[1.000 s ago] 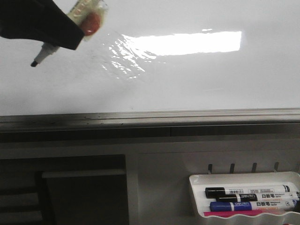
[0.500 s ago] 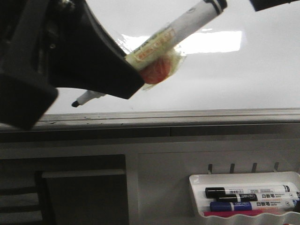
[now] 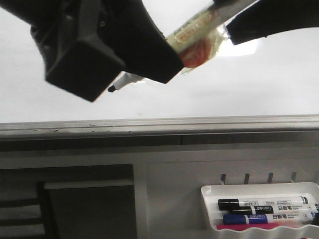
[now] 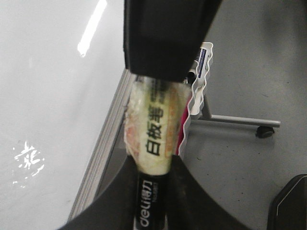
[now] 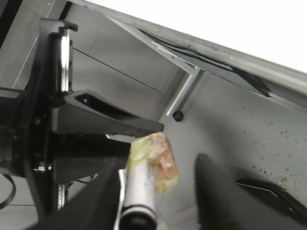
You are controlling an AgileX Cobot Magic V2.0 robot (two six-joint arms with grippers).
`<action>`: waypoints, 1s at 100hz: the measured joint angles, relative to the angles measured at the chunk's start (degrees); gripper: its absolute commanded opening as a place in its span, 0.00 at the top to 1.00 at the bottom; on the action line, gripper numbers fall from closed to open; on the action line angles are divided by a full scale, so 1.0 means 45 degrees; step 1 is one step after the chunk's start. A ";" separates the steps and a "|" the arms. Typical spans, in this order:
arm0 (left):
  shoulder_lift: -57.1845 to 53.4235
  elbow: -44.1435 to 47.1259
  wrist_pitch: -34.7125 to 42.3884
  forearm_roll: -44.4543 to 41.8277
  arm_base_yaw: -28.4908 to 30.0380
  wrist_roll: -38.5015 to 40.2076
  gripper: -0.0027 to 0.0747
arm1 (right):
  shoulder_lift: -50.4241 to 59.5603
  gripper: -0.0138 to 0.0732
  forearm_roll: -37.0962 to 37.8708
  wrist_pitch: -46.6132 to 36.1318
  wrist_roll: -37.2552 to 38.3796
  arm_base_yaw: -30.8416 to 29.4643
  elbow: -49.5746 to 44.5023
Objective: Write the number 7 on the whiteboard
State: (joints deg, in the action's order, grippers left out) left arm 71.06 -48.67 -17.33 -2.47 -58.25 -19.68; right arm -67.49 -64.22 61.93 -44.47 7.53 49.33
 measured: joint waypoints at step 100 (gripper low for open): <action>-0.3651 0.1075 0.0620 0.5131 0.6590 0.0000 0.26 | 0.1861 0.90 -0.0973 -0.4373 -0.3058 0.0046 0.0052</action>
State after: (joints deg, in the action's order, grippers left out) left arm 54.63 -43.83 -14.54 20.62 -28.60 -19.68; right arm -59.11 -68.60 42.25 -58.23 7.74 49.56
